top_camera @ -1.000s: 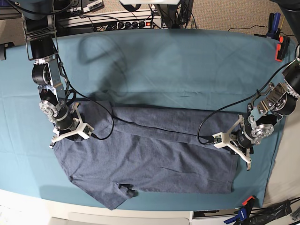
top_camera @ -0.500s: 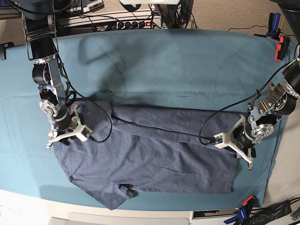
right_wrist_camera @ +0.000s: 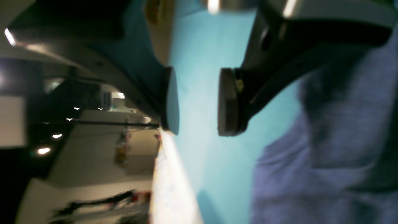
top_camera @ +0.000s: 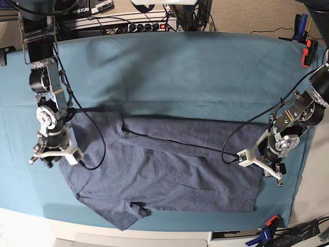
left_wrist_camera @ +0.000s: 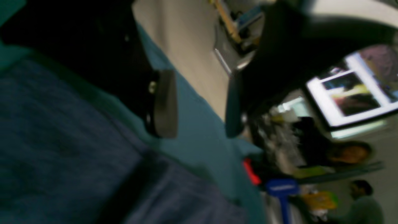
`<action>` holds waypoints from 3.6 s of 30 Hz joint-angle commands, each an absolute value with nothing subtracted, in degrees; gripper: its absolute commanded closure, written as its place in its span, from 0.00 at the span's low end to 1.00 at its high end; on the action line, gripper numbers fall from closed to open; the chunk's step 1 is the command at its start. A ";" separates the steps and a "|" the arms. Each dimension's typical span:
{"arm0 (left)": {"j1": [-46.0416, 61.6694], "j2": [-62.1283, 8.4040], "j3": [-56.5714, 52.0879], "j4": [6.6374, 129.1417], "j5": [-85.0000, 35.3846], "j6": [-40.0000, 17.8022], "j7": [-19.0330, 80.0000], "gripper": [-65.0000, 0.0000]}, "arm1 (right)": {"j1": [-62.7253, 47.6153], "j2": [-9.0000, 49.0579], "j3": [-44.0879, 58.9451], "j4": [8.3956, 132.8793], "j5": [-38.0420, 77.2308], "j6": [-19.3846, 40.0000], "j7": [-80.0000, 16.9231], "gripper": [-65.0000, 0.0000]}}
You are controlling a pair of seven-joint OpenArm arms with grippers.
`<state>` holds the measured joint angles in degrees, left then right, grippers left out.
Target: Fold the T-shirt properly
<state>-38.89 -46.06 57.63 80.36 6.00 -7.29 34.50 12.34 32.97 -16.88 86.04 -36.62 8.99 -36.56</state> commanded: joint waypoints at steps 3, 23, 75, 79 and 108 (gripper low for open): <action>-39.86 -46.85 56.82 84.95 5.65 -6.94 36.49 0.58 | 10.61 37.06 -15.64 93.06 -35.53 8.16 -40.25 0.66; -20.12 -46.68 56.82 96.82 14.90 -4.97 38.54 0.58 | -13.52 44.40 -4.12 98.26 -30.28 18.37 -38.98 0.66; -19.88 -43.38 56.82 96.82 16.97 -4.93 37.69 0.58 | -1.83 40.60 -17.21 83.33 -34.20 26.76 -28.91 0.62; -19.88 -43.38 56.82 96.82 16.97 -4.95 37.71 0.58 | -1.72 40.51 -17.26 83.20 -34.57 26.24 -29.06 0.62; -29.67 -44.51 56.84 87.02 16.32 -14.20 30.39 0.58 | 0.51 40.47 -17.26 83.22 -36.42 24.16 -31.05 1.00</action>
